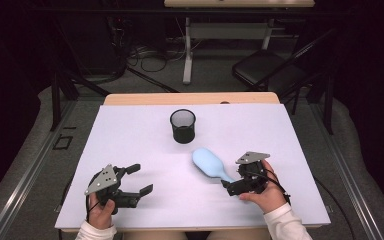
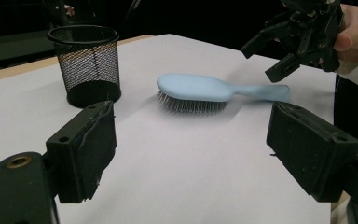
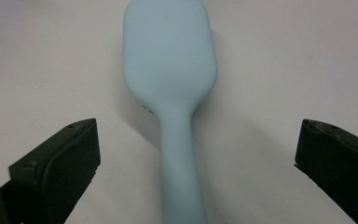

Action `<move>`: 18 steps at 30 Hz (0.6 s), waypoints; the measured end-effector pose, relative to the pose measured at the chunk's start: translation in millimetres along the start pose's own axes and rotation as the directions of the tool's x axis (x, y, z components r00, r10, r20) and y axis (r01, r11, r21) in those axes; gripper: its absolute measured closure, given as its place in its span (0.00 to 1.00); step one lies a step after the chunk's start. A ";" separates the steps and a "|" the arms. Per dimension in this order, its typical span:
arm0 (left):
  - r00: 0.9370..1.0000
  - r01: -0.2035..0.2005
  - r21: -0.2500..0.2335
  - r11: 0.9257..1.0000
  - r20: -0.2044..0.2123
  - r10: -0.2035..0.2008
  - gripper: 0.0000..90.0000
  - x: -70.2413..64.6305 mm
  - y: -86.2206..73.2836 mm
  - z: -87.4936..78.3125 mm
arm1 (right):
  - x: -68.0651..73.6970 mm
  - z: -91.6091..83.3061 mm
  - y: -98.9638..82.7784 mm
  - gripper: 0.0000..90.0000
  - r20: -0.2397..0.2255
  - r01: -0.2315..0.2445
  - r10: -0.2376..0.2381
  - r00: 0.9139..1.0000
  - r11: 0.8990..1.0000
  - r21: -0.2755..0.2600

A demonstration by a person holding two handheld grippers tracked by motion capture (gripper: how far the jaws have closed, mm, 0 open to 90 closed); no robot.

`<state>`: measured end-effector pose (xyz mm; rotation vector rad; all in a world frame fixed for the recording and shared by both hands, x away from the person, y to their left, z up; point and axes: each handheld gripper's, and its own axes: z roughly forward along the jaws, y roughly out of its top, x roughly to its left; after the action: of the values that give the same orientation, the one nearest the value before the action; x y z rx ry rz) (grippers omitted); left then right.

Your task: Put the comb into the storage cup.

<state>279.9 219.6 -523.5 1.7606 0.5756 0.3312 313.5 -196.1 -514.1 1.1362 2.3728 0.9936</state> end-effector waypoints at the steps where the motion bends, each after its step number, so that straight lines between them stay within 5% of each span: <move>1: 1.000 0.002 -0.002 1.000 0.002 -0.002 0.17 0.1 -0.2 0.3 | 0.4 0.5 0.8 0.00 0.001 0.004 -0.004 1.000 1.000 0.007; 18: 1.000 0.000 0.001 1.000 0.006 0.000 0.17 -0.1 0.0 0.6 | -1.3 13.8 13.6 0.00 -0.027 0.049 -0.046 0.999 0.992 0.120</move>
<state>280.1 219.1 -523.7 1.7616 0.5714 0.3259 329.3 -185.0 -514.1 1.1092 2.4967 0.8628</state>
